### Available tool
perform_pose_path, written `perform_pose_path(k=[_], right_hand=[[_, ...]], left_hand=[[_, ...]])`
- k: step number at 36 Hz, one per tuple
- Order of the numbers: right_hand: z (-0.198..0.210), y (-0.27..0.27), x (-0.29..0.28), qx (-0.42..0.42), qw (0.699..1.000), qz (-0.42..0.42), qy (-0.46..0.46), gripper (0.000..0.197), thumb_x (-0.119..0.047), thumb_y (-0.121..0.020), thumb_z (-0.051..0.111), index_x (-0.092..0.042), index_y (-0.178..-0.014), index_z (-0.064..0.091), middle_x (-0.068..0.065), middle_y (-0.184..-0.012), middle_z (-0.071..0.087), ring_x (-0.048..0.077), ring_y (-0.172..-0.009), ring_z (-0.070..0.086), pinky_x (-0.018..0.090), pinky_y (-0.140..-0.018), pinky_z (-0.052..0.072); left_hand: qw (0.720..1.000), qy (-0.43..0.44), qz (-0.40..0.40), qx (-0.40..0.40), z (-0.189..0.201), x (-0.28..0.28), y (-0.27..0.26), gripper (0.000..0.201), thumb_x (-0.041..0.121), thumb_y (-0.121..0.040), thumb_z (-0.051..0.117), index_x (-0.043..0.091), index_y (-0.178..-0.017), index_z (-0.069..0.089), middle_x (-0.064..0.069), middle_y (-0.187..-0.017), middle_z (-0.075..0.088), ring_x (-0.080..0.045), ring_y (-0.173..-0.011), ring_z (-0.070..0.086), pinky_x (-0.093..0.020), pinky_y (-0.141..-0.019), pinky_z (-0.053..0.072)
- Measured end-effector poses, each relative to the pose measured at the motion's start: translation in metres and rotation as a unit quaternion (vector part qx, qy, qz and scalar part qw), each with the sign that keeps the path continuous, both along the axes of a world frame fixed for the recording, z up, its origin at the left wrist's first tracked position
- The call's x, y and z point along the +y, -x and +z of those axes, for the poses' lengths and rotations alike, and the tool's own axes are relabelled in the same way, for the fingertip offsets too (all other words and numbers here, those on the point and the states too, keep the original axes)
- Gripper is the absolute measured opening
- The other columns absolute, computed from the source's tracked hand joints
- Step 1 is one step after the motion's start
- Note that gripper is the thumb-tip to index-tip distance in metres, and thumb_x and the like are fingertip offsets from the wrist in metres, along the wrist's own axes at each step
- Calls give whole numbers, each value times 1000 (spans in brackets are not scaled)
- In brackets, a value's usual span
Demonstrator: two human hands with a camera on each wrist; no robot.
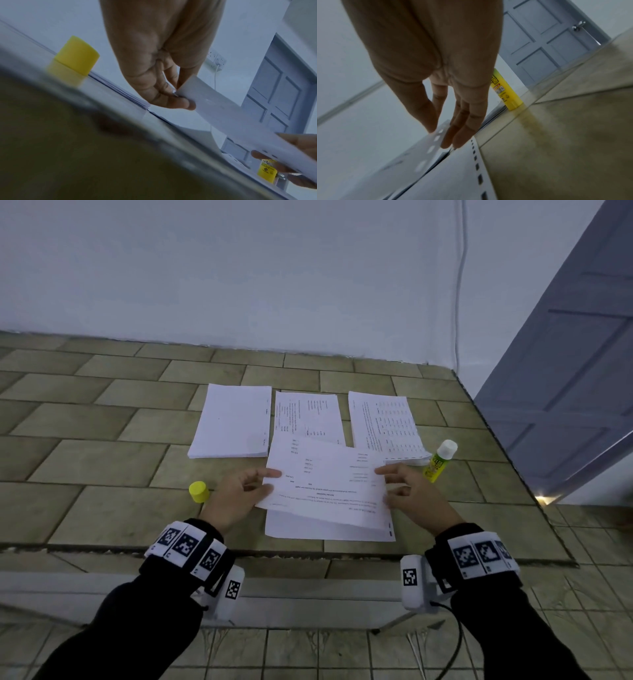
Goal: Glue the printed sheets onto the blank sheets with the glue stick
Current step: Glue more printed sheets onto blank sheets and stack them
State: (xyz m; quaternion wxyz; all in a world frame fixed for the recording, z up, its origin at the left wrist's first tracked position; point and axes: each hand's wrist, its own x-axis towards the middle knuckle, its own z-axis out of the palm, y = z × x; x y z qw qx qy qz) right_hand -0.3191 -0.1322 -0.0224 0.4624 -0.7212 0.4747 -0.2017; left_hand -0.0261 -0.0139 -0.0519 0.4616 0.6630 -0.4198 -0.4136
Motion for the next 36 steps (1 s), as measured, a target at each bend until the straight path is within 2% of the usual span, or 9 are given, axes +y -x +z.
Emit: perform_pose_path(k=[4, 9, 11, 13, 17, 20, 26, 31, 36], right_hand=[[-1, 1, -2, -24, 998, -53, -11, 26, 2, -87, 63, -19, -101, 65, 6, -107, 60, 21, -94, 60, 27, -81, 54], [-1, -2, -4, 40, 998, -36, 20, 37, 3, -78, 73, -10, -112, 64, 5, -105, 60, 15, -82, 59, 12, -66, 46], [-3, -3, -5, 69, 996, -33, 38, 37, 5, -77, 73, -11, -109, 64, 7, -103, 61, 15, -80, 59, 12, -65, 45], [-6, -5, -5, 96, 994, -27, 54, 33, 5, -76, 73, -12, -103, 64, 6, -99, 63, 13, -77, 58, 14, -65, 45], [-11, -7, -8, 154, 985, -3, 78, 29, 1, -76, 74, -12, -100, 65, 2, -89, 60, 11, -76, 54, 17, -69, 44], [-14, -9, -9, 193, 978, 15, 82, 29, 0, -76, 75, -14, -99, 64, -2, -82, 55, 13, -77, 53, 21, -69, 43], [-12, -8, -10, 224, 971, 43, 70, 36, -1, -75, 76, -14, -106, 62, -1, -86, 54, 13, -78, 53, 19, -68, 42], [-10, -3, -10, 216, 974, 63, 43, 45, 2, -70, 80, -13, -109, 62, 5, -98, 61, 16, -84, 61, 27, -79, 55], [-12, 1, -7, 204, 976, 67, 44, 44, 0, -73, 78, -15, -111, 61, 5, -102, 61, 16, -87, 62, 27, -81, 55]], left_hand=[[1000, 0, -10, -2, 1, 1, 3, 27, 8, -92, 65, 33, -98, 72, -5, -111, 70, -22, -108, 65, -34, -94, 53], [996, -11, -31, -86, 5, -1, 9, 17, 15, -93, 64, 31, -99, 69, -5, -96, 71, -17, -94, 66, -31, -83, 55], [986, -17, -49, -160, 6, -2, 10, 16, 16, -93, 64, 29, -103, 67, 4, -85, 67, -11, -85, 63, -22, -76, 51], [973, -20, -62, -224, 7, -2, 11, 17, 16, -93, 65, 26, -107, 67, 1, -77, 62, -11, -77, 58, -17, -68, 45], [962, -10, -73, -264, 5, -2, 13, 20, 11, -90, 68, 18, -108, 69, 9, -68, 50, -4, -65, 49, -8, -58, 38], [958, -7, -71, -278, 1, -3, 12, 20, 10, -89, 69, 18, -108, 70, 9, -63, 46, -6, -60, 45, -11, -56, 36], [958, -9, -75, -276, -1, -2, 12, 21, 10, -87, 72, 22, -103, 68, 6, -65, 48, -10, -62, 46, -17, -59, 38], [959, -10, -77, -271, -4, 2, 10, 24, 13, -86, 73, 31, -97, 63, 4, -67, 53, -13, -65, 51, -23, -62, 40], [961, -10, -67, -269, -5, 5, 11, 24, 14, -83, 76, 32, -93, 64, 6, -69, 55, -11, -66, 53, -18, -59, 39]])
